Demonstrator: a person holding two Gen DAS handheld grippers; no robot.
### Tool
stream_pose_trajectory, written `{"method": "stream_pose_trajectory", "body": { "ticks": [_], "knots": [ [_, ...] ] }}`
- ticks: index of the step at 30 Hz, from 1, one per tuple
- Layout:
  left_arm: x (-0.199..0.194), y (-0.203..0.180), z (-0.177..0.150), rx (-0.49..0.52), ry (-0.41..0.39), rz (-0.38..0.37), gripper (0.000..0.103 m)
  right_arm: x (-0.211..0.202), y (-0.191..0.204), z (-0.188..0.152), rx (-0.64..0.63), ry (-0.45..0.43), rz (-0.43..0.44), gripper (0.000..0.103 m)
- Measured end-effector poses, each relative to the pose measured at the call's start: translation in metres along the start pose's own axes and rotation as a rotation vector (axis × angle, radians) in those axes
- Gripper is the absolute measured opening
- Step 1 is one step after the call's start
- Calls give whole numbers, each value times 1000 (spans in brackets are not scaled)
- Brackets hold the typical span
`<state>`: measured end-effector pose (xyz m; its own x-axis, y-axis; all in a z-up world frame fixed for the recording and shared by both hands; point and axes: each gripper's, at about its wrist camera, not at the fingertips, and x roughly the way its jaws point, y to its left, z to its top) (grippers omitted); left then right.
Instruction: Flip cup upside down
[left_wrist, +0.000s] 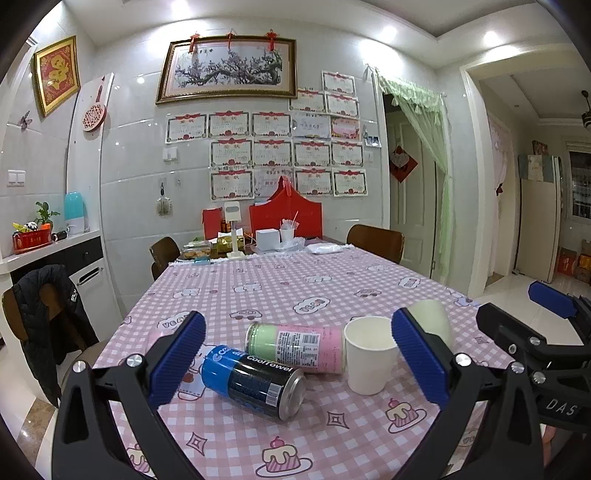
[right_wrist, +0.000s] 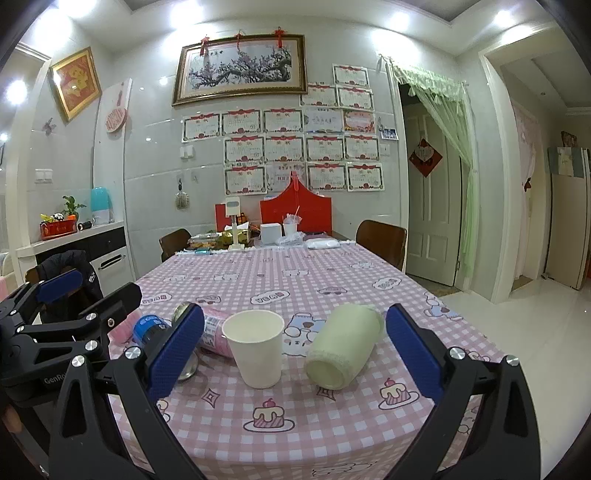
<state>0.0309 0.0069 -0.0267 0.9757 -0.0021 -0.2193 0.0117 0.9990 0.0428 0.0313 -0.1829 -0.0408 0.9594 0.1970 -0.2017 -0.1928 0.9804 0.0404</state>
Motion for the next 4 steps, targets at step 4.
{"method": "stream_pose_trajectory", "body": {
  "ticks": [4],
  "knots": [
    [10, -3, -5, 8, 29, 6, 99, 9, -3, -4, 2, 24, -7, 95]
  ]
}}
